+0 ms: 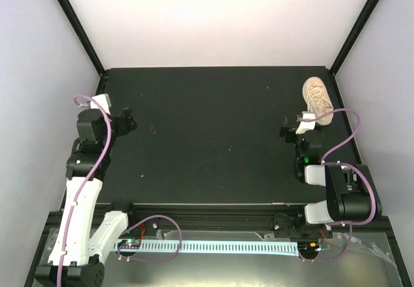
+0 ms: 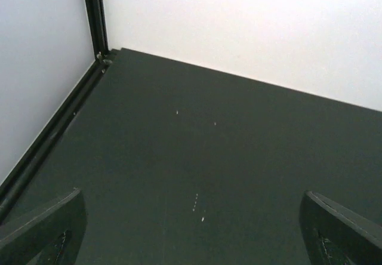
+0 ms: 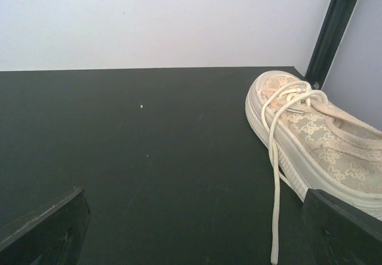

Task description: Tie the shoes

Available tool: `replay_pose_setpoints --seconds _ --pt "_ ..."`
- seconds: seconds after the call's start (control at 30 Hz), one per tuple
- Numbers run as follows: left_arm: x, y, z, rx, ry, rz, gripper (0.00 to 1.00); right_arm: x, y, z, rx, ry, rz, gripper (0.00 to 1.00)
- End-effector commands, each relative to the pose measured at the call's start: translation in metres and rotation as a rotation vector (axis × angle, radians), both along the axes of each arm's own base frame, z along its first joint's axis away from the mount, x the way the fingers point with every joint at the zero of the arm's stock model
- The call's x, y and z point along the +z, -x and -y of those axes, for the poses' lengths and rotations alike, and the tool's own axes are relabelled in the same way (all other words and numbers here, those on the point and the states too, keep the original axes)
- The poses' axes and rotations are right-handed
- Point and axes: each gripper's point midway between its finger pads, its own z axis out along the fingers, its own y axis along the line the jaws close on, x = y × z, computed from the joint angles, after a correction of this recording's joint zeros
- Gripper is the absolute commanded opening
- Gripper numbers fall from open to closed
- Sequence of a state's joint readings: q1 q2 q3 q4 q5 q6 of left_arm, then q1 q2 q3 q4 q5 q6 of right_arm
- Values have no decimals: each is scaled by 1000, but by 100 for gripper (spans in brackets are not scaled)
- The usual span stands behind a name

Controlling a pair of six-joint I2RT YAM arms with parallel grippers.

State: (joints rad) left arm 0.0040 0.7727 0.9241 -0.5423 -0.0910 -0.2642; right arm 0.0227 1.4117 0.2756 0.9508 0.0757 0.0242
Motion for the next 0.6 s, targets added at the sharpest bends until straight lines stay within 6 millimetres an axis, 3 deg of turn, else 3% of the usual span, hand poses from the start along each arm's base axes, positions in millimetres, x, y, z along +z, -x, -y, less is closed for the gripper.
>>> replay_pose_setpoints --seconds 0.0,0.17,0.3,0.37,0.43,0.57 --pt "-11 7 11 -70 -10 -73 99 22 -4 1 -6 14 78 100" --pt "-14 6 9 -75 -42 -103 99 22 -4 1 -5 14 78 100" --pt "-3 6 5 -58 -61 -66 99 29 -3 1 -2 21 101 100" --pt "1 4 2 -45 -74 -49 99 45 -4 2 -11 10 80 100" --pt "-4 1 -1 -28 -89 -50 99 60 -6 17 -112 -63 -14 100" --pt "-14 -6 -5 -13 -101 -48 99 108 -10 41 -282 -114 -117 100"
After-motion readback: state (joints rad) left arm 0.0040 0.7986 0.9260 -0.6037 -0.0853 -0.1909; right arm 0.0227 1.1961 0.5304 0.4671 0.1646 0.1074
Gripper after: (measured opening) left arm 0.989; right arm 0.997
